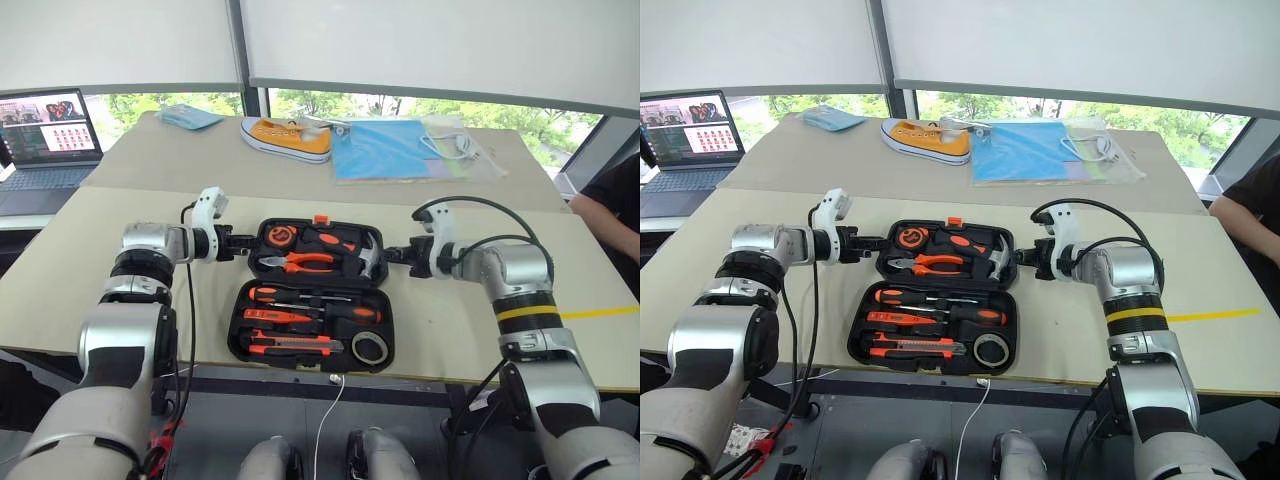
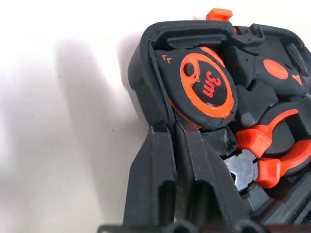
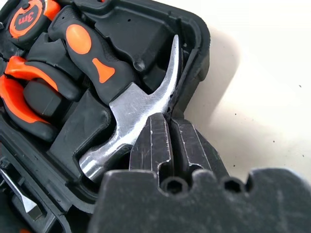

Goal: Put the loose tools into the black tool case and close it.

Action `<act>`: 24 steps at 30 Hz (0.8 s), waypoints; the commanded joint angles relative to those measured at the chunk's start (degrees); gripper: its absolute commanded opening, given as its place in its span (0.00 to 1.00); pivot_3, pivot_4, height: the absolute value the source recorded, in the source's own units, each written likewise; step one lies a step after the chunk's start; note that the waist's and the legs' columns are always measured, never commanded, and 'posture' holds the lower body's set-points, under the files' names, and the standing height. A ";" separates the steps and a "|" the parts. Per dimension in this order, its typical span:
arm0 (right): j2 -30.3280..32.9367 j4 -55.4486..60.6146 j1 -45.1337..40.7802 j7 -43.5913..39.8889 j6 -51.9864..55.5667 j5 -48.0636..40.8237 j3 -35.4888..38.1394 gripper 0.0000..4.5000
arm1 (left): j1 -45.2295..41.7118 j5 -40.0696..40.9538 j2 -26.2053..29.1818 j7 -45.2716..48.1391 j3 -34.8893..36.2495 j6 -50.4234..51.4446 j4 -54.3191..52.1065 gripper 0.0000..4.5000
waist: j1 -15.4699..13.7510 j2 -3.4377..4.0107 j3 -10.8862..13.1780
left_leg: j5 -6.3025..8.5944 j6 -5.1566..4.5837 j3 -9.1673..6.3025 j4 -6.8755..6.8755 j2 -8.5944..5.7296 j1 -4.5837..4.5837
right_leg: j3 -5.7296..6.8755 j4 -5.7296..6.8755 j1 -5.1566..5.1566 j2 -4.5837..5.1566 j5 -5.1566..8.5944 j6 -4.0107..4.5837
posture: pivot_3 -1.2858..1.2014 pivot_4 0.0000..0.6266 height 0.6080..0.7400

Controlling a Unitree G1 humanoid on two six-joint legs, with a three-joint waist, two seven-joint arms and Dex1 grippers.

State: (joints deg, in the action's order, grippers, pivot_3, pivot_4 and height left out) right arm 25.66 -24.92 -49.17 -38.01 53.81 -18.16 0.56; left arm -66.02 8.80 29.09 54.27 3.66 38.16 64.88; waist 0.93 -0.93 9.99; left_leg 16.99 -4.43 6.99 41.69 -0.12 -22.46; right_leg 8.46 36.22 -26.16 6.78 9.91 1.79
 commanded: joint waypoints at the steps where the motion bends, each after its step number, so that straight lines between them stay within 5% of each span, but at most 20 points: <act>1: -1.65 5.80 -0.80 2.99 -10.10 1.28 1.76 0.01 | 2.32 1.56 -1.46 2.86 1.29 -9.45 -5.94 0.02 | 0.13 0.01 0.00 | -0.01 0.02 0.02 0.00 0.00 0.01 | -0.02 0.01 -0.01 0.00 -0.01 0.01 | 0.52 0.24 0.84; 13: -1.62 13.95 4.70 9.04 -35.37 8.10 3.50 0.01 | 9.07 1.80 -5.52 -1.90 3.82 -34.32 -20.78 0.02 | -0.09 0.03 0.07 | -0.64 -0.43 0.24 -0.32 -0.04 -0.99 | 0.14 -0.07 -0.87 -0.31 -0.41 0.57 | 0.52 0.24 0.84; 19: 0.74 18.01 19.56 10.74 -55.69 16.15 1.27 0.01 | 21.65 -6.31 -5.36 -11.55 0.67 -53.91 -29.48 0.02 | -0.25 0.03 0.06 | -0.66 -0.46 0.69 -0.99 0.00 -0.76 | 0.13 -0.36 -0.91 -0.54 -0.35 0.57 | 0.52 0.24 0.84; 24: 2.07 22.03 29.43 12.68 -65.99 20.06 1.61 0.01 | 30.24 -6.56 -3.17 -16.39 2.14 -55.52 -36.56 0.02 | -0.19 0.02 0.04 | -0.65 -0.46 0.84 -1.04 0.06 -0.37 | 0.08 -0.48 -0.39 -0.43 -0.26 0.48 | 0.52 0.24 0.84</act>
State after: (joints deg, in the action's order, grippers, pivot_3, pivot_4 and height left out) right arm 26.40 -6.14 -21.82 -25.82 -7.89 0.00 1.49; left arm -38.03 3.03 23.62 40.44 4.28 -17.45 31.24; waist 0.74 -0.90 10.02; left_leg 16.35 -4.88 7.87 40.66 -0.04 -22.56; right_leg 8.52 35.64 -26.30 6.49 9.90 1.85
